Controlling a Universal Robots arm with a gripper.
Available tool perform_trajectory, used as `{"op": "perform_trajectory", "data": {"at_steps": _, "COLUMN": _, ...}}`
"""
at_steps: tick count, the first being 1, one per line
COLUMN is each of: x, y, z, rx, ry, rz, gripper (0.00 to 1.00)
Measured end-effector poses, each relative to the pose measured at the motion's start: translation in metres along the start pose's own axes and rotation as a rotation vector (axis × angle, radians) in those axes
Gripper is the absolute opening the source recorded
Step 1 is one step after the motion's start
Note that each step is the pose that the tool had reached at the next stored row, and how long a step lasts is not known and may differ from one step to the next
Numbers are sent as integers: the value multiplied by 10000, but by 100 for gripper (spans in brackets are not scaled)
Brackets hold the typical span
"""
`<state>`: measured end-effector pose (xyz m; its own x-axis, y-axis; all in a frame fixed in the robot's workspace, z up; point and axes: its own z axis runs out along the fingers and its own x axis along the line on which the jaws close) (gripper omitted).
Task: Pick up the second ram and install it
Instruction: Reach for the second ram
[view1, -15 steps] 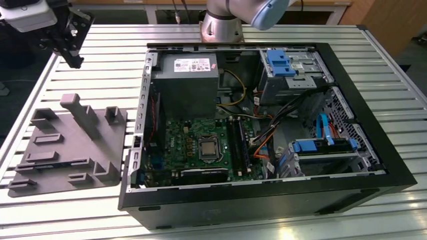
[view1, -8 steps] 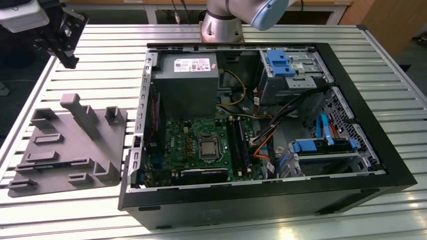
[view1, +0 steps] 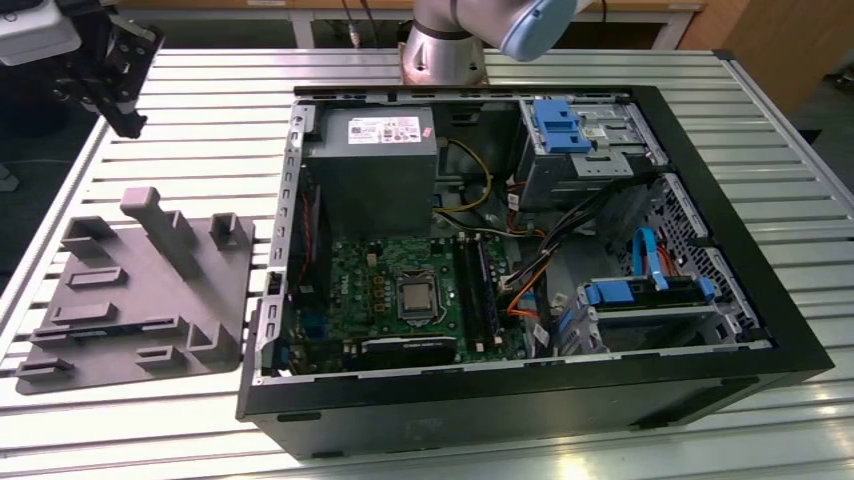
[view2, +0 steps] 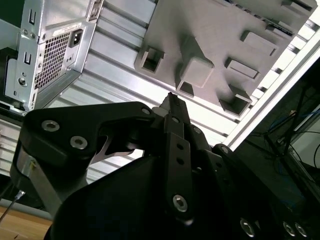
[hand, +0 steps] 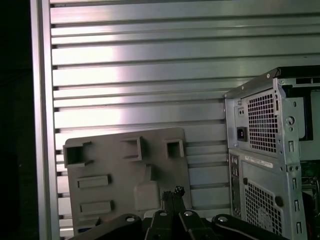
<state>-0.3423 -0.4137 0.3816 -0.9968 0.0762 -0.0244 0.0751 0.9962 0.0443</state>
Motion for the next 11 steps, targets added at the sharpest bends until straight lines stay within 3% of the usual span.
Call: {"op": "perform_trajectory", "data": {"at_steps": 11, "x": 120, "y": -9, "z": 0, "rx": 0, "ry": 0, "rz": 0, "gripper": 11}}
